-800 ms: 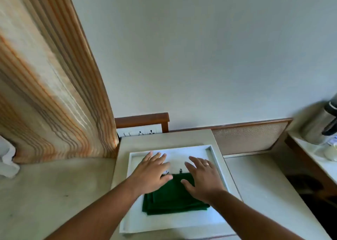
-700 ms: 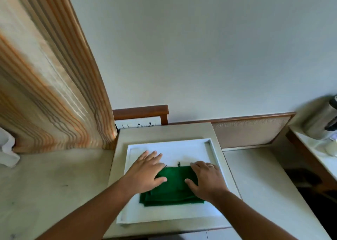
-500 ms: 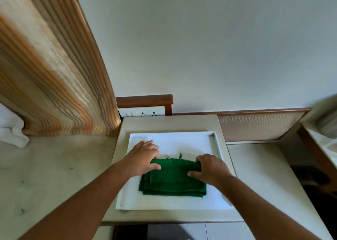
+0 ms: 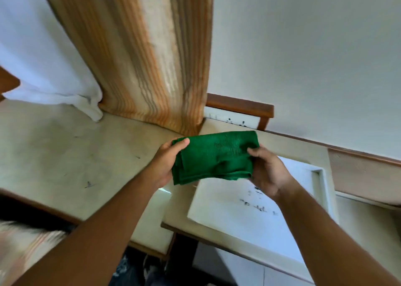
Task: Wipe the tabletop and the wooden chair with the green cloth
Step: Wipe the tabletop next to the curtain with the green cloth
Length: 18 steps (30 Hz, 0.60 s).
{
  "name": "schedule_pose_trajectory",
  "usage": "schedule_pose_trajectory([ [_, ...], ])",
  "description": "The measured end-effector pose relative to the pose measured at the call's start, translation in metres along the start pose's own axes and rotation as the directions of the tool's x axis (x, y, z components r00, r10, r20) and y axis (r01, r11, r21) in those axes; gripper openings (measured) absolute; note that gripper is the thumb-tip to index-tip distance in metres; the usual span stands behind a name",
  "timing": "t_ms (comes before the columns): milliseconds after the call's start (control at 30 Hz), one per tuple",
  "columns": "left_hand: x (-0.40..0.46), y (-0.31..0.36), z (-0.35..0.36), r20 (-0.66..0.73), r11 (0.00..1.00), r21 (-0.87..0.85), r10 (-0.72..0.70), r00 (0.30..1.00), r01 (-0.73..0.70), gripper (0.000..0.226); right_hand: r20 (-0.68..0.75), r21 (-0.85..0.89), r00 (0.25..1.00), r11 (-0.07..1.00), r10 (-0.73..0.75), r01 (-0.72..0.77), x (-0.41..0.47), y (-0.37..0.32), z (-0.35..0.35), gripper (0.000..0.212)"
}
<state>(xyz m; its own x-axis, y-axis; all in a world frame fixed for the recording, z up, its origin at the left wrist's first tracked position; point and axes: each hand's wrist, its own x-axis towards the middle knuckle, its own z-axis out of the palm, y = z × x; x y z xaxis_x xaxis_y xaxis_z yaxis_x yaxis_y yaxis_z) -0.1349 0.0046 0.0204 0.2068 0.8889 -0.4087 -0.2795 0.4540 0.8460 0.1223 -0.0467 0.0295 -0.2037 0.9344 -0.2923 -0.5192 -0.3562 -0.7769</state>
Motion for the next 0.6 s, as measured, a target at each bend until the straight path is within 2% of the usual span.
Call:
schedule_pose_trajectory([
  [33,0.000,0.005,-0.015,-0.033,1.000,-0.016,-0.002,0.999,0.002,0.033,-0.001,-0.040,1.000,0.999,0.027,-0.027,0.013,0.008,0.017,0.043],
  [100,0.001,0.013,-0.053,-0.087,1.000,-0.001,0.007,0.996,-0.007,0.030,-0.092,-0.222,0.995,0.973,0.046,-0.065,0.041,0.031,0.050,0.031],
  [167,0.002,0.018,-0.097,-0.128,0.998,0.066,0.004,0.992,0.005,0.025,-0.212,-0.381,0.977,0.921,-0.005,-0.077,0.067,0.057,0.081,0.031],
  [267,0.006,0.017,-0.181,-0.220,0.982,0.169,-0.043,0.975,0.081,0.019,-0.303,-0.498,0.952,0.860,-0.050,-0.113,0.107,0.106,0.127,0.033],
  [367,0.015,0.006,-0.253,-0.274,0.924,0.333,-0.097,0.957,0.188,0.018,-0.347,-0.608,0.936,0.745,0.061,-0.274,0.148,0.153,0.162,0.033],
  [433,0.026,0.004,-0.290,-0.289,0.904,0.377,-0.090,0.953,0.200,0.023,-0.384,-0.674,0.916,0.643,0.117,-0.364,0.178,0.176,0.182,0.033],
  [467,0.032,0.006,-0.307,-0.313,0.898,0.399,-0.055,0.948,0.184,0.025,-0.407,-0.727,0.908,0.567,0.098,-0.387,0.191,0.183,0.189,0.036],
  [500,0.036,0.012,-0.320,-0.353,0.885,0.439,0.012,0.935,0.155,0.027,-0.445,-0.797,0.895,0.444,0.026,-0.409,0.199,0.186,0.192,0.043],
  [533,0.042,0.018,-0.339,-0.408,0.848,0.513,0.103,0.907,0.135,0.028,-0.480,-0.856,0.873,0.265,-0.090,-0.444,0.207,0.189,0.195,0.053],
  [567,0.048,0.026,-0.360,-0.455,0.767,0.627,0.218,0.863,0.137,0.031,-0.484,-0.875,0.849,0.080,-0.211,-0.478,0.210,0.192,0.199,0.062],
  [600,0.052,0.032,-0.383,-0.469,0.630,0.758,0.344,0.813,0.171,0.036,-0.466,-0.867,0.835,-0.036,-0.291,-0.497,0.213,0.196,0.202,0.068],
])
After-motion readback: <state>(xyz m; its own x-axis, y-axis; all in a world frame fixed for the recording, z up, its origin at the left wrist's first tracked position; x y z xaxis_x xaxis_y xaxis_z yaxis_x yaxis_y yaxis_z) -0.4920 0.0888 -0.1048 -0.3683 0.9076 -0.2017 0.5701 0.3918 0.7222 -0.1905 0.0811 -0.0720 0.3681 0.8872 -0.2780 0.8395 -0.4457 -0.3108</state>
